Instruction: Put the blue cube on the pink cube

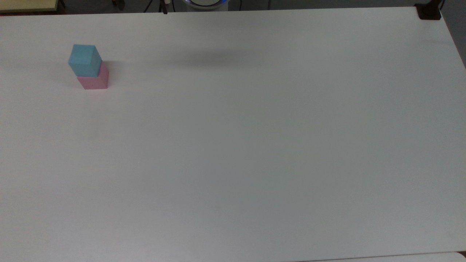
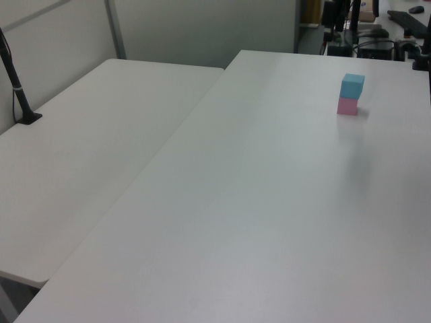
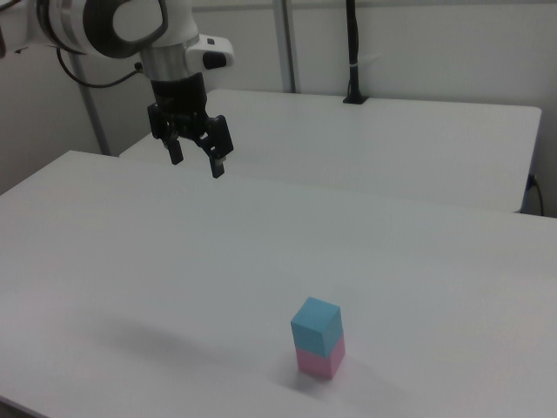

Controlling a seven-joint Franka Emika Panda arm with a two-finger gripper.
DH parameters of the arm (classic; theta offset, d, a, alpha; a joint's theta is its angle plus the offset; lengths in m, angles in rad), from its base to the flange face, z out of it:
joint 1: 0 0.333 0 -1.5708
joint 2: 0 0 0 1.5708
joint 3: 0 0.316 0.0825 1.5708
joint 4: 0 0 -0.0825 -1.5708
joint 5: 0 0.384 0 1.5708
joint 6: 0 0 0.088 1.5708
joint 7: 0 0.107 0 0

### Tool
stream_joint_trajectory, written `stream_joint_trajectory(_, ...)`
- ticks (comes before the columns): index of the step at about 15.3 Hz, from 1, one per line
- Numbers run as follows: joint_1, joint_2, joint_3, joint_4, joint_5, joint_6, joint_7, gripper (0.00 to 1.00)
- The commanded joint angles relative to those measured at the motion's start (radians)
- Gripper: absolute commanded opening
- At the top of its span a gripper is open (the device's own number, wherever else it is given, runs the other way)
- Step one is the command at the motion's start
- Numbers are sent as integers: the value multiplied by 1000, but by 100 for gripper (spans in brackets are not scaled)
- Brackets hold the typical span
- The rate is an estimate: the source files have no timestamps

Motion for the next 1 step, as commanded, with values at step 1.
stream_joint_trajectory(1,17,1,-20,-9,16,8,-36,100)
